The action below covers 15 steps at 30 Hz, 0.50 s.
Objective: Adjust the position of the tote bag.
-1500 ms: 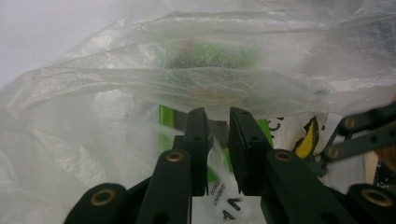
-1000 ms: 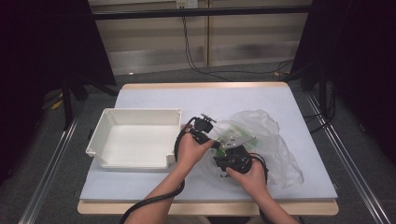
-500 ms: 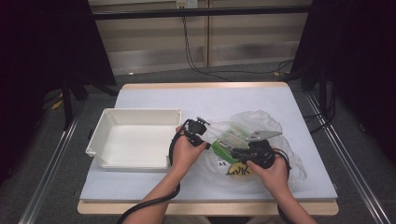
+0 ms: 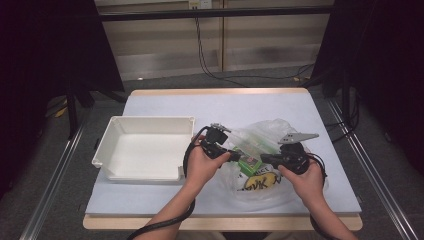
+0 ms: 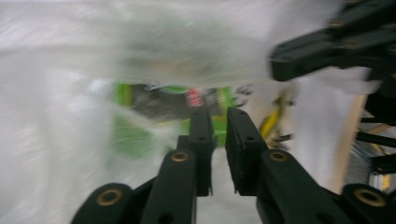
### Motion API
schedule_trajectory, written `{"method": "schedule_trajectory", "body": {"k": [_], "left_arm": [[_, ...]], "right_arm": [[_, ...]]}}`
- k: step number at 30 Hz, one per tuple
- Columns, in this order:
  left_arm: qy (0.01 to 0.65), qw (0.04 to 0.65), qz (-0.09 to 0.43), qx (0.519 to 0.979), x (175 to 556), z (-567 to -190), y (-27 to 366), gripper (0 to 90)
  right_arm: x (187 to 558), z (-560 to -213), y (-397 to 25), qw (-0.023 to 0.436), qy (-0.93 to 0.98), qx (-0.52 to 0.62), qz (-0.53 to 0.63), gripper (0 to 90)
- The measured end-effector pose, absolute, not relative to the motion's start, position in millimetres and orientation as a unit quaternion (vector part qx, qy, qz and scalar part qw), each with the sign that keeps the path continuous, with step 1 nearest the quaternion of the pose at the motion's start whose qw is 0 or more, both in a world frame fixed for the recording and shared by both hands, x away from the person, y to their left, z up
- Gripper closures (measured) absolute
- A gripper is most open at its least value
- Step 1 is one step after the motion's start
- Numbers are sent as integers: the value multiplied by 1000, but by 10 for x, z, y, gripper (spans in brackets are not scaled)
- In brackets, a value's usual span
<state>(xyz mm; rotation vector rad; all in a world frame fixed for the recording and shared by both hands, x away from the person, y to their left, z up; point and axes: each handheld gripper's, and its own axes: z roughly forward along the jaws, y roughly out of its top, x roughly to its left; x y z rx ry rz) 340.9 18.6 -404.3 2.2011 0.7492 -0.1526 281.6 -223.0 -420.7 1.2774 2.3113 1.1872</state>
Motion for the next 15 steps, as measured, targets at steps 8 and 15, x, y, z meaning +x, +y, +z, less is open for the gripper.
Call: {"method": "schedule_trajectory", "body": {"k": [8,15], "left_arm": [[246,398,-71,881,3244,-4151,-117,599],[222,380,-82,894,3177,-4460,-298,587]], "right_arm": [[2881,-4195,-2282,124,789,447,403,900],[2911,-4272,-2316,127,790,453,392,900]]}}
